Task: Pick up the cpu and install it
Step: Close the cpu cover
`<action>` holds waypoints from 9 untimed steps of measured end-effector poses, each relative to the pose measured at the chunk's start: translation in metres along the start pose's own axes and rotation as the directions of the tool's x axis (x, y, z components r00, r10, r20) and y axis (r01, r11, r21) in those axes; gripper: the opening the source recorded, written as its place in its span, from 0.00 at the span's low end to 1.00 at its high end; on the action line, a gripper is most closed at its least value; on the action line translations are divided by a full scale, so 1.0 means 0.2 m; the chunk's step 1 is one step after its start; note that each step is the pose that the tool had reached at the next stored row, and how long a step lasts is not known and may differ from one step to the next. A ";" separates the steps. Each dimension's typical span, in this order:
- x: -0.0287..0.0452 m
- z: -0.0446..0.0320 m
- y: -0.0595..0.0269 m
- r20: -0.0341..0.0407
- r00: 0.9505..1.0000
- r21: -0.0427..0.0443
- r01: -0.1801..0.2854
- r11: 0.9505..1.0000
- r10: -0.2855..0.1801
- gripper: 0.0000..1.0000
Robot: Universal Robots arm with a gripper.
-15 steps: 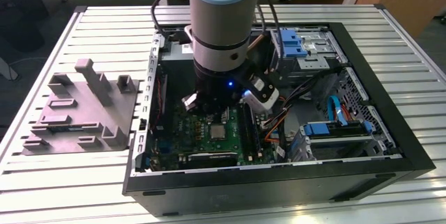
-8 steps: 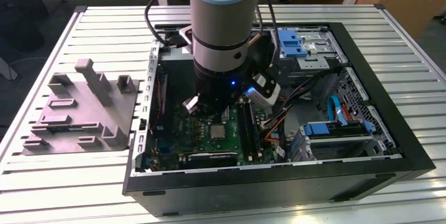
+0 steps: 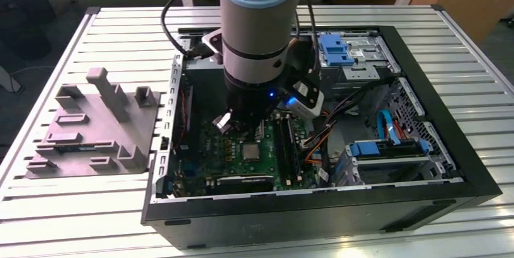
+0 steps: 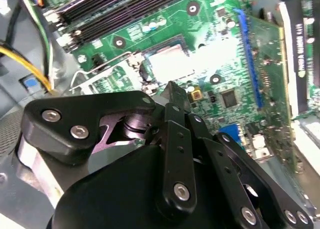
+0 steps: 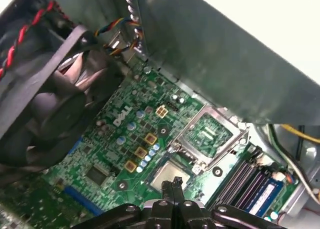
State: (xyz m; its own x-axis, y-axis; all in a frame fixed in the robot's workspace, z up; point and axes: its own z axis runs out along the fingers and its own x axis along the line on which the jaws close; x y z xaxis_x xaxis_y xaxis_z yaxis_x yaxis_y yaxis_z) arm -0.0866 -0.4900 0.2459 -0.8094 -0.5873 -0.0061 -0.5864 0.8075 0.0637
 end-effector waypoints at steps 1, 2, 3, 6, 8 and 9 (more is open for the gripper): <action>-0.006 0.001 -0.002 0.002 1.000 -0.003 0.000 1.000 0.000 0.11; -0.014 0.002 -0.006 0.002 1.000 -0.003 0.000 1.000 0.000 0.11; -0.026 0.002 -0.010 0.002 1.000 -0.003 0.000 1.000 0.000 0.11; -0.069 0.005 -0.026 0.002 1.000 -0.003 0.000 1.000 0.000 0.11; -0.099 0.008 -0.040 0.002 1.000 -0.003 0.000 1.000 0.000 0.11; -0.112 0.011 -0.046 0.002 1.000 -0.004 0.000 1.000 0.000 0.11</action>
State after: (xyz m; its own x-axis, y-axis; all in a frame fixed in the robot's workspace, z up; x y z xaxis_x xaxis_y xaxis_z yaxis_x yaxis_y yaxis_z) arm -0.0631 -0.4843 0.2433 -0.8092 -0.5875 -0.0080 -0.5866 0.8071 0.0672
